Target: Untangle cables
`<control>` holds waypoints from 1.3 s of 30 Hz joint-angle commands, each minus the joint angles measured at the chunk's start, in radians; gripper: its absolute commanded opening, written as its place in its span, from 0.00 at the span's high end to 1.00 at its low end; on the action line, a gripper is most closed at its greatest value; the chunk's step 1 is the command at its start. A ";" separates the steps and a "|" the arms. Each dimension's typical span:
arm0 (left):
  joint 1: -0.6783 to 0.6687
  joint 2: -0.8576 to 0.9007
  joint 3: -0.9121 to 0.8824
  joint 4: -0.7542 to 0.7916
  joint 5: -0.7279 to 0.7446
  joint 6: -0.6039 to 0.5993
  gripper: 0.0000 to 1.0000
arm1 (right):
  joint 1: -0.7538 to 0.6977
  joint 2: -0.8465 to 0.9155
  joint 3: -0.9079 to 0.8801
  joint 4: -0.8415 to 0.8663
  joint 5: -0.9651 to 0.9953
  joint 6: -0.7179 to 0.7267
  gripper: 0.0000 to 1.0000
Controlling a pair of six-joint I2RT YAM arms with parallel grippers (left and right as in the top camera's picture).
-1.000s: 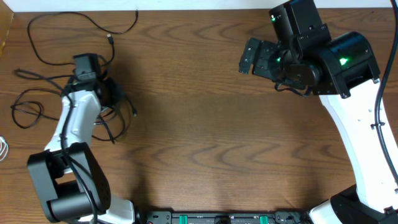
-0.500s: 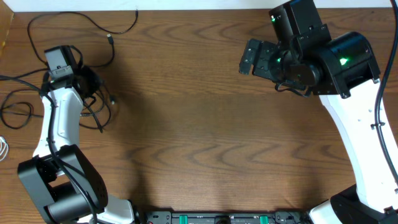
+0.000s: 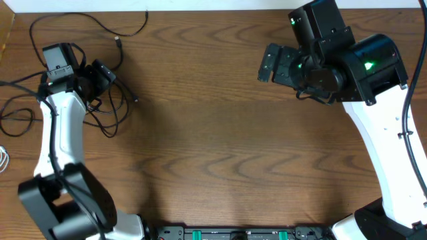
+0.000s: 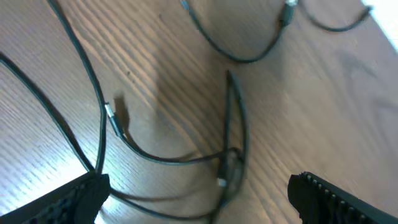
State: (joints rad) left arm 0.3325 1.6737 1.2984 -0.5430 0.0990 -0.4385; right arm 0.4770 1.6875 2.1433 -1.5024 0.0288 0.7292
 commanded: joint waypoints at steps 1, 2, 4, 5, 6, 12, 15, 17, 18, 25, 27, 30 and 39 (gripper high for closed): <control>-0.041 -0.168 0.015 -0.036 -0.002 -0.001 0.03 | 0.009 0.002 -0.005 -0.004 0.051 -0.013 0.01; -0.058 -0.204 0.015 -0.054 -0.002 0.000 0.03 | 0.009 0.002 -0.005 -0.003 0.051 -0.013 0.01; -0.104 -0.276 0.015 -0.107 0.005 0.000 0.03 | 0.009 0.002 -0.005 -0.002 0.051 -0.013 0.01; -0.137 -0.317 0.015 -0.145 0.032 0.000 0.03 | 0.009 0.002 -0.005 -0.002 0.050 -0.013 0.01; -0.166 -0.346 0.015 -0.176 0.061 0.000 0.03 | 0.009 0.002 -0.005 -0.005 0.051 -0.013 0.01; -0.424 -0.465 0.015 -0.377 0.153 0.000 0.03 | 0.009 -0.003 -0.005 -0.080 0.051 -0.065 0.15; -0.555 -0.480 0.015 -0.436 0.151 0.012 0.03 | 0.009 -0.032 -0.005 -0.117 0.067 -0.065 0.16; -0.638 -0.483 0.015 -0.461 0.134 0.047 0.03 | 0.009 -0.069 -0.005 -0.151 0.115 -0.065 0.12; -0.666 -0.485 0.015 -0.471 0.108 0.045 0.03 | 0.009 -0.088 -0.005 -0.172 0.137 -0.065 0.10; -0.751 -0.492 0.015 -0.490 -0.042 0.042 0.02 | 0.100 -0.290 -0.100 -0.196 0.207 -0.103 0.01; -0.750 -0.489 0.015 -0.489 -0.041 0.041 0.02 | 0.139 -0.369 -0.165 -0.195 0.250 -0.058 0.01; -0.750 -0.485 0.015 -0.489 -0.040 0.041 0.03 | 0.181 -0.495 -0.288 -0.179 0.300 0.026 0.01; -0.750 -0.485 0.015 -0.489 -0.040 0.041 0.02 | 0.184 -0.632 -0.472 -0.156 0.267 0.130 0.01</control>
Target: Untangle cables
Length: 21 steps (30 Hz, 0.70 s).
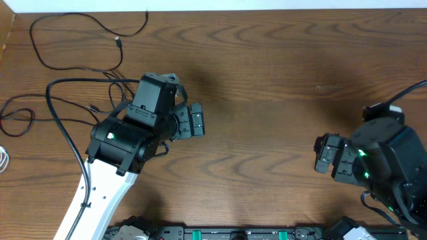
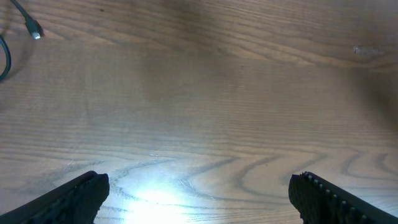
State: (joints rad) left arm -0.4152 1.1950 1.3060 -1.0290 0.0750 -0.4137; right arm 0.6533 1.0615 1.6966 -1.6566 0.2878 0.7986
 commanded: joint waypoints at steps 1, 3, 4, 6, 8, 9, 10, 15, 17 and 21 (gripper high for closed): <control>-0.002 -0.006 0.007 -0.003 -0.016 0.016 0.03 | 0.008 -0.005 -0.026 -0.007 0.008 0.061 0.01; -0.002 -0.006 0.007 -0.003 -0.016 0.016 0.02 | 0.008 -0.003 -0.026 -0.008 -0.002 0.061 0.01; -0.002 -0.006 0.007 -0.003 -0.016 0.016 0.02 | 0.008 -0.003 -0.026 -0.009 -0.006 0.061 0.01; -0.002 -0.006 0.007 -0.003 -0.016 0.016 0.02 | 0.008 -0.003 -0.026 -0.009 -0.007 0.061 0.01; -0.002 -0.006 0.007 -0.003 -0.016 0.016 0.02 | 0.008 -0.003 -0.026 -0.009 -0.007 0.061 0.01; -0.002 -0.006 0.007 -0.003 -0.016 0.016 0.02 | 0.008 -0.003 -0.026 -0.009 -0.007 0.061 0.01; -0.002 -0.006 0.007 -0.003 -0.016 0.016 0.02 | 0.008 -0.003 -0.026 -0.009 -0.007 0.061 0.01; -0.002 -0.006 0.007 -0.003 -0.016 0.016 0.02 | 0.008 -0.003 -0.026 -0.021 -0.008 0.060 0.01; -0.002 -0.006 0.007 -0.003 -0.016 0.016 0.02 | 0.008 0.000 -0.026 -0.041 0.034 0.031 0.01; -0.002 -0.006 0.007 -0.003 -0.016 0.016 0.02 | -0.055 0.000 -0.047 -0.029 0.106 0.011 0.01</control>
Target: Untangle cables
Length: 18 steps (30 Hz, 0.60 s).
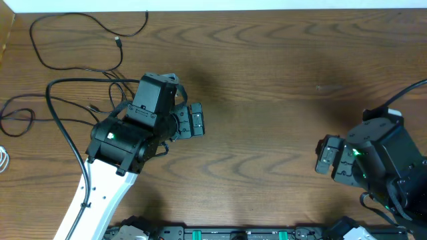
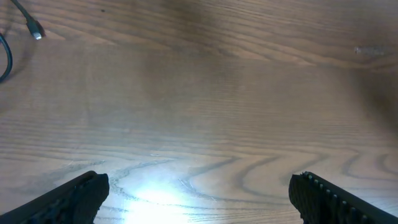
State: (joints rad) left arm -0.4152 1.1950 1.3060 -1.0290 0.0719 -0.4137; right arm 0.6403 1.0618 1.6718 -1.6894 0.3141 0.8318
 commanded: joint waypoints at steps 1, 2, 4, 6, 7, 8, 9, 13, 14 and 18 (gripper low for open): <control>-0.002 -0.006 0.007 -0.003 -0.013 0.016 0.02 | -0.071 -0.004 -0.037 0.019 0.076 -0.031 0.01; -0.002 -0.006 0.007 -0.003 -0.013 0.016 0.02 | -0.101 -0.012 -0.056 0.043 0.072 -0.046 0.01; -0.002 -0.006 0.007 -0.003 -0.013 0.016 0.02 | -0.172 -0.039 -0.120 0.131 0.044 -0.103 0.01; -0.002 -0.006 0.007 -0.003 -0.013 0.016 0.02 | -0.251 -0.085 -0.217 0.272 -0.016 -0.216 0.01; -0.002 -0.006 0.007 -0.003 -0.013 0.016 0.02 | -0.286 -0.111 -0.270 0.348 -0.054 -0.283 0.01; -0.002 -0.006 0.007 -0.003 -0.013 0.016 0.02 | -0.320 -0.138 -0.322 0.424 -0.096 -0.349 0.01; -0.002 -0.006 0.007 -0.003 -0.013 0.016 0.02 | -0.357 -0.173 -0.391 0.516 -0.139 -0.418 0.01; -0.002 -0.006 0.007 -0.003 -0.013 0.016 0.02 | -0.460 -0.319 -0.657 0.822 -0.203 -0.562 0.01; -0.002 -0.006 0.007 -0.003 -0.013 0.016 0.02 | -0.478 -0.358 -0.717 0.881 -0.202 -0.569 0.01; -0.002 -0.006 0.007 -0.003 -0.013 0.016 0.02 | -0.513 -0.540 -0.967 1.139 -0.201 -0.604 0.01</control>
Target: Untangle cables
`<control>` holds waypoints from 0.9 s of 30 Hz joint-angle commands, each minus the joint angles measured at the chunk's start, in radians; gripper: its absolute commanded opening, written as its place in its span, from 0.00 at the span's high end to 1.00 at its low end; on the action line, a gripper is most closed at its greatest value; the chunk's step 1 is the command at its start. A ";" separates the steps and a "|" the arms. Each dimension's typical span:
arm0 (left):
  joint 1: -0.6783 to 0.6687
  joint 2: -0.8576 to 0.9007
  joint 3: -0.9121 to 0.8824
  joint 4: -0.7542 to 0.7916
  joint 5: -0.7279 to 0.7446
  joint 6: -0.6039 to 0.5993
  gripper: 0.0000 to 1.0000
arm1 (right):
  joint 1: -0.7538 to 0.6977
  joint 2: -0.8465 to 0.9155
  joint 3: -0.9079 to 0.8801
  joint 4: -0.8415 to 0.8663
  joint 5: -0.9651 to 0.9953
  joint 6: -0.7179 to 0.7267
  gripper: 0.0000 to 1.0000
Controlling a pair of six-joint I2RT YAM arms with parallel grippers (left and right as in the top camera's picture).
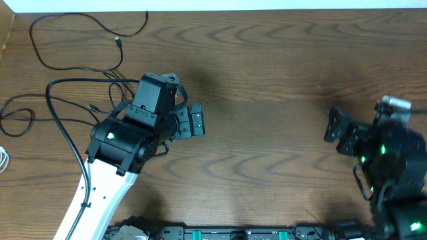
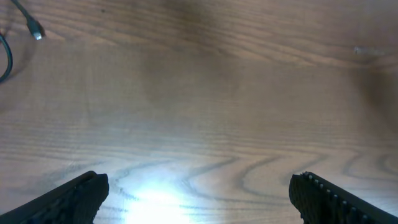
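Thin black cables (image 1: 70, 85) lie in loose loops over the table's left side. One strand (image 1: 40, 47) curves up to the back left with a plug end (image 1: 118, 41). My left gripper (image 1: 196, 122) hovers right of the cables over bare wood. In the left wrist view it is open (image 2: 199, 190), its fingers (image 2: 74, 199) wide apart with nothing between them; a cable end (image 2: 36, 32) shows at the top left. My right gripper (image 1: 337, 125) is at the right side, blurred, so its jaws cannot be read.
A white cord (image 1: 3, 160) peeks in at the left edge. The left arm's white link (image 1: 93, 200) runs to the front edge. The table's far edge (image 1: 213, 9) meets a white strip.
The right arm has moved away from the front edge and slightly rightward; its gripper now sits higher in the overhead view. The left arm and the cables look unchanged.
My open left gripper was first low over the tangled cables at the far left, with the right arm at the back right. Later the left gripper stood over bare wood near the middle and the right arm was front right. The left stayed put; the right shifted back.
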State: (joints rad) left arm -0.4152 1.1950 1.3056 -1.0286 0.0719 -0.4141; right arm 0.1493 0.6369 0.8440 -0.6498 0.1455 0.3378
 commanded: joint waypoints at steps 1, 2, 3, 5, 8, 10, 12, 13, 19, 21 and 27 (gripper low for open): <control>-0.002 -0.006 0.008 -0.003 -0.013 0.017 0.02 | -0.029 -0.158 -0.191 0.154 -0.032 -0.120 0.01; -0.002 -0.006 0.008 -0.003 -0.013 0.017 0.02 | -0.040 -0.208 -0.252 0.214 -0.033 -0.127 0.01; -0.002 -0.006 0.008 -0.003 -0.013 0.017 0.02 | -0.047 -0.245 -0.296 0.254 -0.032 -0.127 0.01; -0.002 -0.006 0.008 -0.003 -0.013 0.017 0.02 | -0.055 -0.315 -0.397 0.340 -0.031 -0.135 0.01; -0.002 -0.006 0.008 -0.003 -0.013 0.017 0.02 | -0.056 -0.407 -0.557 0.488 -0.032 -0.131 0.01; -0.002 -0.006 0.008 -0.003 -0.013 0.017 0.02 | -0.070 -0.471 -0.660 0.584 -0.032 -0.098 0.01; -0.002 -0.006 0.008 -0.003 -0.013 0.017 0.02 | -0.092 -0.532 -0.740 0.650 -0.033 -0.070 0.01; -0.002 -0.006 0.008 -0.003 -0.013 0.017 0.02 | -0.104 -0.560 -0.774 0.666 -0.034 -0.051 0.01; -0.002 -0.006 0.008 -0.004 -0.013 0.017 0.02 | -0.144 -0.631 -0.839 0.637 -0.067 -0.085 0.01; -0.002 -0.006 0.008 -0.003 -0.013 0.017 0.02 | -0.144 -0.631 -0.839 0.634 -0.067 -0.138 0.01; -0.002 -0.006 0.008 -0.003 -0.013 0.017 0.02 | -0.142 -0.631 -0.839 0.578 -0.099 -0.272 0.01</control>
State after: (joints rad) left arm -0.4152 1.1950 1.3056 -1.0290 0.0719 -0.4137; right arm 0.0120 0.0139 0.0067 -0.0643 0.0799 0.1738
